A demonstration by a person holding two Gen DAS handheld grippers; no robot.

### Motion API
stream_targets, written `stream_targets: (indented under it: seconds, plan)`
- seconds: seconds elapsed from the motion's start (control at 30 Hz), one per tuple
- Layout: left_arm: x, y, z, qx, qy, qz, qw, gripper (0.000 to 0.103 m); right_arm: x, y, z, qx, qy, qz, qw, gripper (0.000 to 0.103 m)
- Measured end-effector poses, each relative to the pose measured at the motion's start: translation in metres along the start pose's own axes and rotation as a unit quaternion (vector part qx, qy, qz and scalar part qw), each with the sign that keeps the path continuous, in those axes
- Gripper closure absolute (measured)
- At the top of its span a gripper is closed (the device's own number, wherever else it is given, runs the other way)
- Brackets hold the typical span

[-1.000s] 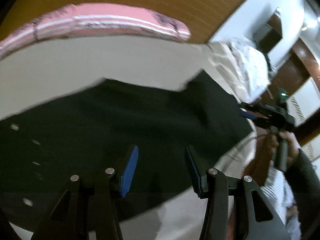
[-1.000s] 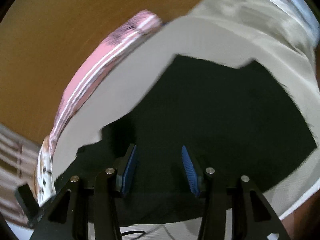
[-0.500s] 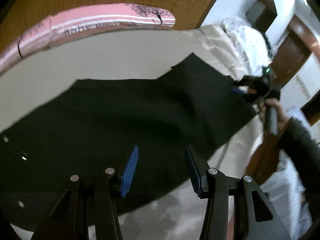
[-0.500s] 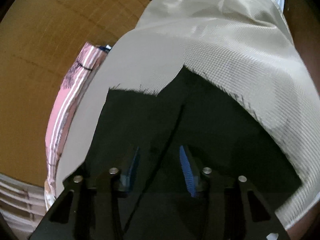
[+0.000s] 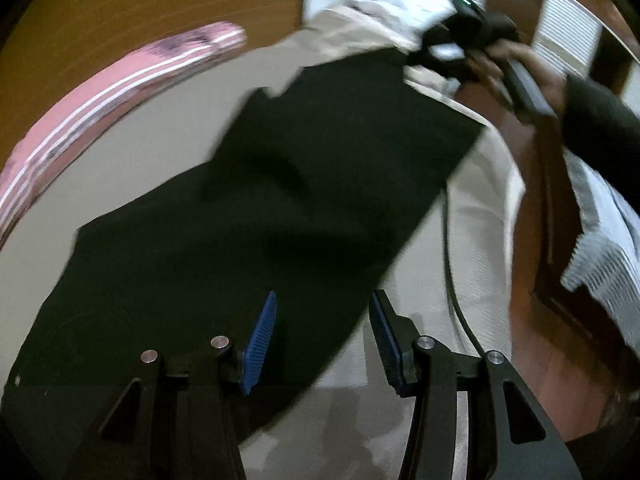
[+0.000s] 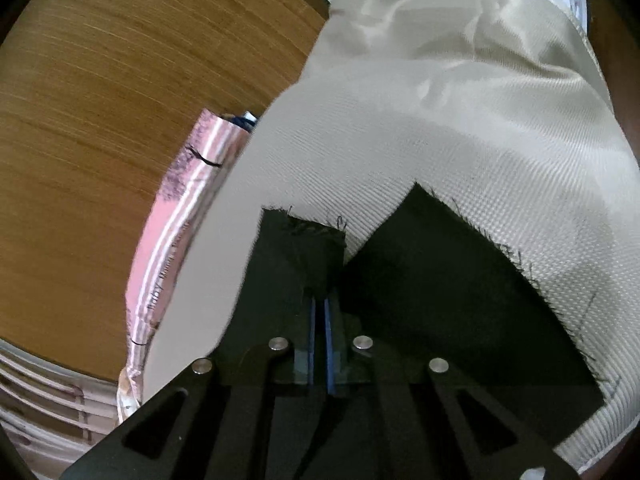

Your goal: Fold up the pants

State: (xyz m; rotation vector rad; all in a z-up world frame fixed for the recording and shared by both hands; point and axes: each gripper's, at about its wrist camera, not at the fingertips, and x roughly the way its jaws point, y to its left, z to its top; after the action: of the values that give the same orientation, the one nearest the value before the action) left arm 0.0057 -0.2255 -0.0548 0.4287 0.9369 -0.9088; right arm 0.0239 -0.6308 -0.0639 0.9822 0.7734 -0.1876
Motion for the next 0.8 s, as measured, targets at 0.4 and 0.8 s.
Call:
stream_targets:
  seconds: [0.4, 0.8]
  plan:
    - [0.039, -0.011, 0.018, -0.006, 0.009, 0.015, 0.9998, 0.087, -0.042, 0.03, 0.01, -0.012, -0.032, 0.029, 0.999, 0.099]
    - [0.039, -0.006, 0.018, -0.008, 0.008, 0.001, 0.9999, 0.093, -0.098, -0.015, -0.022, 0.013, -0.083, -0.009, 0.996, 0.1]
